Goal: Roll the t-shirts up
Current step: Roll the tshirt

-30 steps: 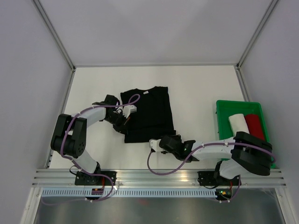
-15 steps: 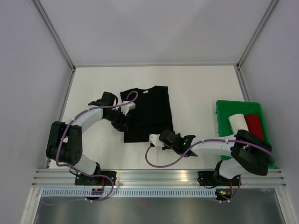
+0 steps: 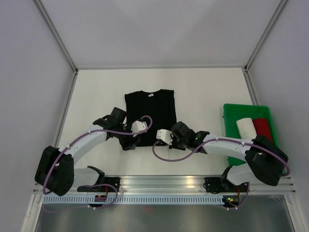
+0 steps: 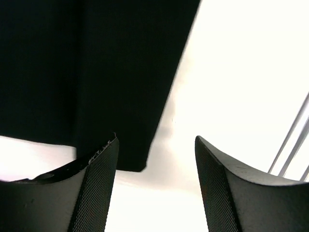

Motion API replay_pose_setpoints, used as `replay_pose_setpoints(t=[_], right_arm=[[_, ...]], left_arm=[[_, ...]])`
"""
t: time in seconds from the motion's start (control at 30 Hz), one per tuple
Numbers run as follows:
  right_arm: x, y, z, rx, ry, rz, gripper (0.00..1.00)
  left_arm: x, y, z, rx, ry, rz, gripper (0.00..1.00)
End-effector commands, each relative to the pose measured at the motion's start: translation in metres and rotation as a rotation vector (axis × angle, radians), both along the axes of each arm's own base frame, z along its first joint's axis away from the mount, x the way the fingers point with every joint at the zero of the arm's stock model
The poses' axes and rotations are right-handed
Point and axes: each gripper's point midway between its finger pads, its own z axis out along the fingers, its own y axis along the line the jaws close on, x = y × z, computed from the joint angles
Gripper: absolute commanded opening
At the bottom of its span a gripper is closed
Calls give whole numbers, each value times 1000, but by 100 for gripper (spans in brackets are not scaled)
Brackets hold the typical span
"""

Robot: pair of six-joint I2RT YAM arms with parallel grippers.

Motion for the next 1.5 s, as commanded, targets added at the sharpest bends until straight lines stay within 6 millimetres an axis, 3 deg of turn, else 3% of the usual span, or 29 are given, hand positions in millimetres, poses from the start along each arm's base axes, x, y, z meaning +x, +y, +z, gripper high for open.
replay_pose_setpoints(t=[0.0,0.17,0.3,0.5,0.6,0.63,0.7,0.73,0.83,0.87,0.9,0.97,1.0,1.13,1.2,1.27,1.33,1.37,1.4,1.47], right_arm=[[-2,18,4,63,68,21,0],[-1,18,3,78,77,16,0],[-1,17,5,83,73,14,0],[0,15,5,80,73,14,0],[0,17,5,90,83,19,0],[0,18,6,93,85,18,0],[0,19,7,101,92,17,0],[0,20,9,108,96,16,0],[-7,24,18,129,147,20,0],[-11,26,21,138,165,24,0],[-21,27,22,144,214,43,0],[-32,29,30,164,258,64,0],[-36,30,32,173,272,82,0],[-67,39,40,229,405,219,3],[-77,37,39,228,474,262,5],[-78,40,39,244,532,275,10],[-64,41,38,261,548,241,14],[-59,46,41,291,549,237,20],[-52,47,43,314,554,202,33],[-29,47,48,372,533,142,39]], left_arm=[[12,21,-18,125,-147,-49,70],[24,27,-25,194,-245,-43,70],[18,31,-39,220,-250,-54,70],[25,42,-54,274,-318,-60,68],[24,40,-57,263,-313,-72,47],[23,38,-57,255,-308,-75,33],[21,38,-58,254,-301,-75,19],[21,37,-56,247,-295,-71,3],[7,37,-50,239,-222,-98,2],[9,33,-40,219,-215,-104,2],[-11,40,-41,235,-118,-130,2],[-17,36,-23,177,-78,-178,2],[-36,44,-21,189,8,-199,2],[-49,50,2,105,85,-274,2],[-44,51,5,94,109,-284,2],[-39,53,4,89,144,-280,2],[-41,52,4,74,190,-298,2],[-38,52,2,71,222,-299,2],[-37,52,2,67,235,-299,2],[-30,50,3,61,247,-293,2]])
